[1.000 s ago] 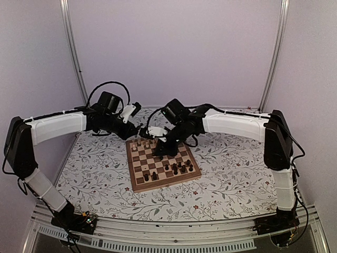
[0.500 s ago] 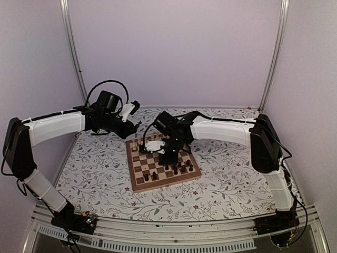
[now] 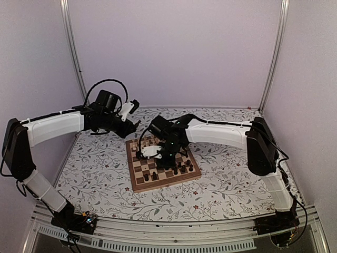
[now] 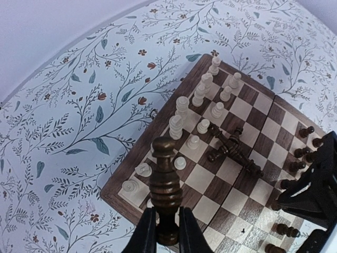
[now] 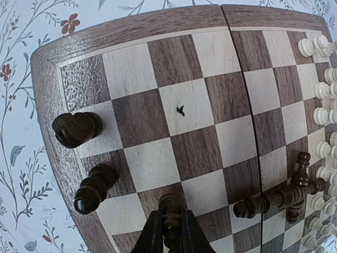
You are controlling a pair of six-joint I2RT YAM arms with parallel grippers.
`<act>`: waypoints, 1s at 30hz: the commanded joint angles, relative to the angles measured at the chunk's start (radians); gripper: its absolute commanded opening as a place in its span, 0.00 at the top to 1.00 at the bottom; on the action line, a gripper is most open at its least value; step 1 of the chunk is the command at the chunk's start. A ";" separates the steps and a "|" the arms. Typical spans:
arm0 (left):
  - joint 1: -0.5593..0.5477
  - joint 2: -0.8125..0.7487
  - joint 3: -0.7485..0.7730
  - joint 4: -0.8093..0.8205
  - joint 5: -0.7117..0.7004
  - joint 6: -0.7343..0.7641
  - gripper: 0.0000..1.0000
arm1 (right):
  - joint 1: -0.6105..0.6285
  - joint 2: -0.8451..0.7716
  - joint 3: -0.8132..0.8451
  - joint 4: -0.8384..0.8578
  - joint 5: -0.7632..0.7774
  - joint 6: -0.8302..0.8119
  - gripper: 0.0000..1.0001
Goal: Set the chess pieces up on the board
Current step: Place the chess piece on the chessboard.
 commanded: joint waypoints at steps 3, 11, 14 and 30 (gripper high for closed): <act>0.006 -0.025 0.011 0.005 -0.007 -0.001 0.94 | 0.012 0.028 0.033 -0.030 0.008 -0.017 0.88; 0.006 -0.024 0.011 0.004 -0.009 0.001 0.94 | 0.013 0.040 0.039 -0.037 0.013 -0.024 0.88; 0.006 -0.024 0.012 0.003 -0.008 0.001 0.93 | 0.013 0.039 0.040 -0.043 0.006 -0.024 0.88; 0.006 -0.020 0.012 0.000 -0.005 0.002 0.93 | 0.022 0.042 0.039 -0.058 -0.018 -0.022 0.83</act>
